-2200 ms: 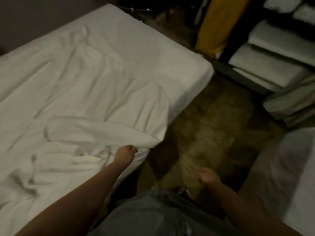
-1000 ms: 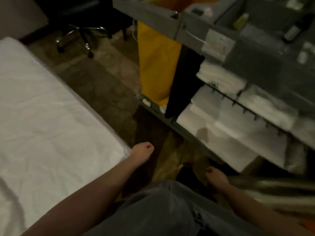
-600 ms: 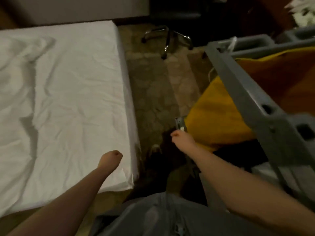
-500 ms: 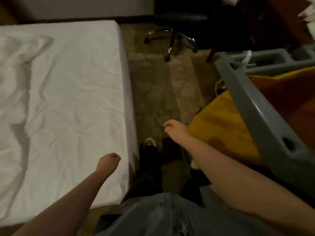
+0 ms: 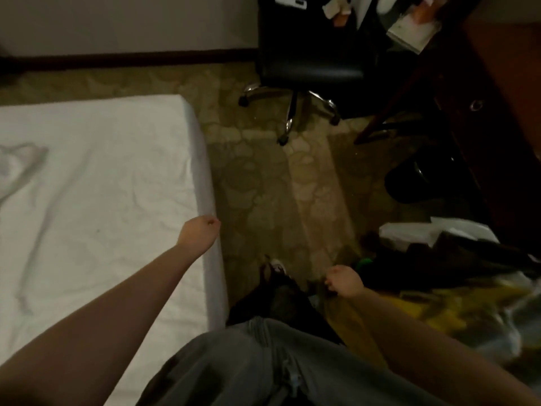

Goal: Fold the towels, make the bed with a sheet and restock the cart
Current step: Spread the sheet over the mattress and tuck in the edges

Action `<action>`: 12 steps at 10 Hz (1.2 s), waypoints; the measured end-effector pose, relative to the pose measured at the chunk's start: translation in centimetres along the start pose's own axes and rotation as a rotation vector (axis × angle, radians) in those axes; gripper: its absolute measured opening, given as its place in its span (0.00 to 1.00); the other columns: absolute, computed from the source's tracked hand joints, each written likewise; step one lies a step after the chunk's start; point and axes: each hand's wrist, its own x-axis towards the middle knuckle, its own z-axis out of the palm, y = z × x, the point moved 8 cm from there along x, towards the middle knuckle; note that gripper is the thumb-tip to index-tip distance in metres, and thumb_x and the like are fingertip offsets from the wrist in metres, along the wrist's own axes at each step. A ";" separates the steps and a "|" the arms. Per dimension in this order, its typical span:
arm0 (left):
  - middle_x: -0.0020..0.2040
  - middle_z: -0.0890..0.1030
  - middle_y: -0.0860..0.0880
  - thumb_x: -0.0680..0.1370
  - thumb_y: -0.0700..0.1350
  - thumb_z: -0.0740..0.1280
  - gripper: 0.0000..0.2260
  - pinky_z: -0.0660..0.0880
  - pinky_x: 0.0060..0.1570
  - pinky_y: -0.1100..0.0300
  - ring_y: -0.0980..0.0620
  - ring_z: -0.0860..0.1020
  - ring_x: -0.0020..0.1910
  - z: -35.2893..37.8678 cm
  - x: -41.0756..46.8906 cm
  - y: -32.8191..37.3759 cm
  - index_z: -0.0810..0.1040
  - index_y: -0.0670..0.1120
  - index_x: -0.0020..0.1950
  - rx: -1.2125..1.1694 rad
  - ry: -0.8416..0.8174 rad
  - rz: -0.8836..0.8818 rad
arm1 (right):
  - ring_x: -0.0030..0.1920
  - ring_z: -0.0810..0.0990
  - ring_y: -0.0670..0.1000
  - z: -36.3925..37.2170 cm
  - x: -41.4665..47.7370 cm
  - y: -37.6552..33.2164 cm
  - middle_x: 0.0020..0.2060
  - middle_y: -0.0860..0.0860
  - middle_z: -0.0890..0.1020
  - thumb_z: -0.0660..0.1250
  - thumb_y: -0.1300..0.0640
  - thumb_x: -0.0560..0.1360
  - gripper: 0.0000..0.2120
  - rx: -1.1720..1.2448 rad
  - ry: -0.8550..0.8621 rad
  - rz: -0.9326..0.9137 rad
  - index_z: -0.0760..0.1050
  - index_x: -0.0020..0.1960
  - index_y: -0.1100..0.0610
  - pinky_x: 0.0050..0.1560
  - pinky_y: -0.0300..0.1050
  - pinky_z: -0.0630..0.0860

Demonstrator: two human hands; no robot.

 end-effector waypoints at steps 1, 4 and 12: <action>0.53 0.81 0.40 0.79 0.43 0.58 0.13 0.74 0.58 0.51 0.41 0.78 0.54 -2.4 5.8 2.7 0.81 0.43 0.55 -0.082 0.018 -0.028 | 0.45 0.73 0.49 -0.4 5.2 -6.6 0.56 0.58 0.79 0.60 0.61 0.79 0.12 0.009 -0.043 -0.026 0.76 0.60 0.61 0.42 0.38 0.72; 0.40 0.82 0.42 0.78 0.41 0.62 0.09 0.74 0.51 0.54 0.42 0.81 0.46 -16.5 21.4 0.9 0.81 0.40 0.48 -0.295 0.213 -0.402 | 0.62 0.75 0.58 -7.0 17.6 -42.9 0.59 0.58 0.78 0.57 0.59 0.81 0.15 -0.381 -0.116 -0.298 0.74 0.63 0.62 0.59 0.44 0.70; 0.55 0.81 0.42 0.80 0.42 0.58 0.13 0.73 0.50 0.57 0.44 0.78 0.55 -65.1 63.4 -7.6 0.79 0.43 0.60 -0.546 0.505 -0.673 | 0.48 0.79 0.58 17.5 36.1 -123.1 0.49 0.59 0.80 0.57 0.58 0.80 0.16 -1.009 -0.229 -0.529 0.78 0.56 0.66 0.52 0.47 0.75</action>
